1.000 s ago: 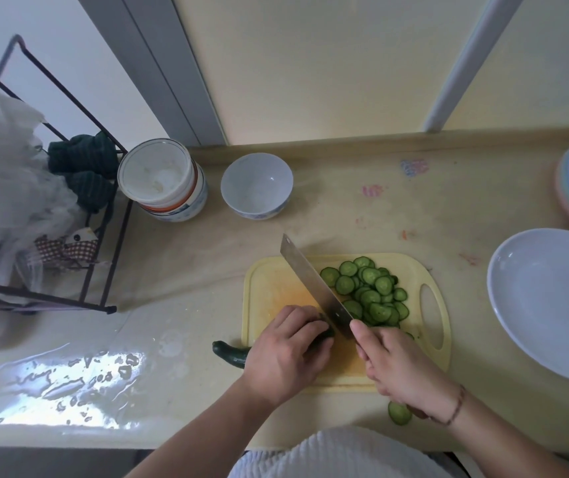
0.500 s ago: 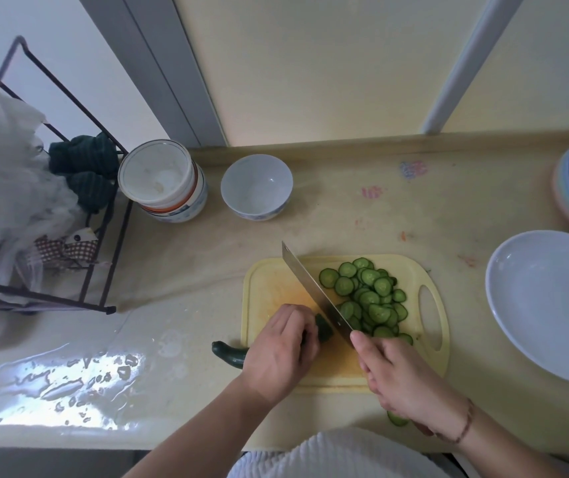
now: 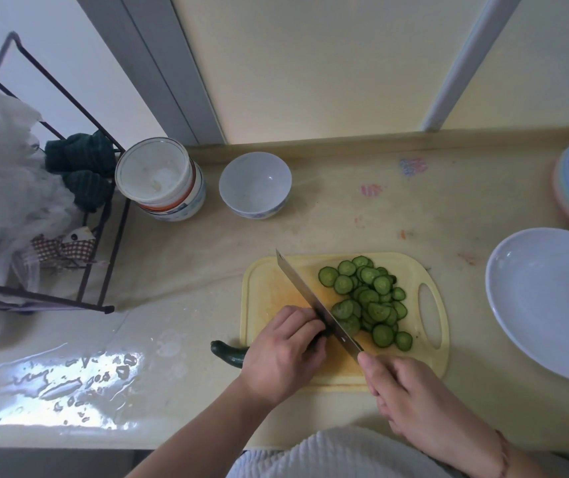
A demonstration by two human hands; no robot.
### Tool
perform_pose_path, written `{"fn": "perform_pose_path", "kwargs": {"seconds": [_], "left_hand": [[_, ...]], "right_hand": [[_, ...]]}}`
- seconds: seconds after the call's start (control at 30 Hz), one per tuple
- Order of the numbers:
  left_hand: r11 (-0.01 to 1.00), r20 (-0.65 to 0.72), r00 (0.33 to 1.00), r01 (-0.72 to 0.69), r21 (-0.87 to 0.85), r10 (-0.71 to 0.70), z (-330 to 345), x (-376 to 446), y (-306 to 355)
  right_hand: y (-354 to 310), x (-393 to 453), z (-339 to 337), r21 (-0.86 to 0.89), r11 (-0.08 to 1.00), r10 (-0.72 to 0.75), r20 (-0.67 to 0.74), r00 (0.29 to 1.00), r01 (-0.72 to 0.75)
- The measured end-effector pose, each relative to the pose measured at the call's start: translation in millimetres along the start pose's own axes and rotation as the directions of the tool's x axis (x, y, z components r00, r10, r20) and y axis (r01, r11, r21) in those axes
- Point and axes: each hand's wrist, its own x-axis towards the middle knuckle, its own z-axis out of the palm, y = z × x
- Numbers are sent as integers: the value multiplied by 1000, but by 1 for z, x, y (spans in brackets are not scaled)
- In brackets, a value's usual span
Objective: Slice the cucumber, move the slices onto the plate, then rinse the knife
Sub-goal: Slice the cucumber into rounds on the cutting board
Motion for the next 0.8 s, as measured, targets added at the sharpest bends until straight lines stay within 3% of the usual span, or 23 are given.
{"fn": "perform_pose_path", "kwargs": {"seconds": [0.37, 0.63, 0.8], "left_hand": [[1000, -11, 1000, 3, 11, -3, 2, 1, -2], [1000, -20, 1000, 17, 10, -17, 2, 0, -1], [1000, -11, 1000, 21, 13, -21, 1, -2, 0]], "right_hand": [[-6, 15, 10, -136, 991, -15, -52, 999, 7], [-2, 40, 13, -96, 995, 24, 8, 1000, -23], [-2, 37, 1, 49, 993, 101, 107, 989, -107]]}}
